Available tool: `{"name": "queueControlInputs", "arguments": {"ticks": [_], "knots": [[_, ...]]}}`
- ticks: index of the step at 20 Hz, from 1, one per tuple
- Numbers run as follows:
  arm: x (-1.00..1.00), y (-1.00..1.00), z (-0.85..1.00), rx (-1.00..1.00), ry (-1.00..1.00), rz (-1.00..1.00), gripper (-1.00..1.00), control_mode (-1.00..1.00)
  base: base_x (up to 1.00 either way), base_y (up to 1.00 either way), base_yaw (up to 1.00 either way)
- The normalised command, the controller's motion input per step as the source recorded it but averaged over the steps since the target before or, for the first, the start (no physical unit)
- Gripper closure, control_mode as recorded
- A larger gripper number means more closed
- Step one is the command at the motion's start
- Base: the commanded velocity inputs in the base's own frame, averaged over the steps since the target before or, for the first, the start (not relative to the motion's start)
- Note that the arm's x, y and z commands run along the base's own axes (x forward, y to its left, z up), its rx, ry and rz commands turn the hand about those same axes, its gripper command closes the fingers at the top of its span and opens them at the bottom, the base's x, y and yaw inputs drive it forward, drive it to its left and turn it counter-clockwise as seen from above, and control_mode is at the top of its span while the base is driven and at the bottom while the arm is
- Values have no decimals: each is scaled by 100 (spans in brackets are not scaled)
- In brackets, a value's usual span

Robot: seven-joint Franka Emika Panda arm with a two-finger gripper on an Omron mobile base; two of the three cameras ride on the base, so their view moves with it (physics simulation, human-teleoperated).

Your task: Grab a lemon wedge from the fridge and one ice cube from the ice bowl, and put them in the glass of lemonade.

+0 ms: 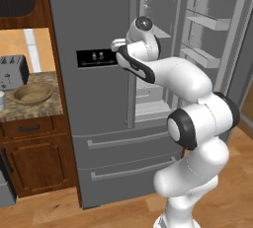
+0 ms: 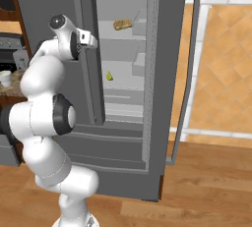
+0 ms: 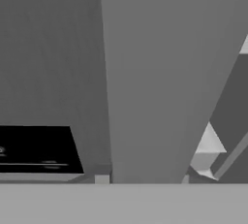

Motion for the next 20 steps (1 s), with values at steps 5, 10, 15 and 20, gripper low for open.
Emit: {"name": "queueControlInputs", "arguments": {"ticks": [5, 10, 15, 20], "knots": [[-47, 51, 25, 0, -10, 2, 100, -100, 0, 0, 0], [-66, 56, 42, 0, -4, 4, 100, -100, 0, 0, 0], [-80, 52, 58, 0, 0, 5, 100, -100, 0, 0, 0], [-100, 43, 43, 0, -1, 9, 100, -100, 0, 0, 0]]}}
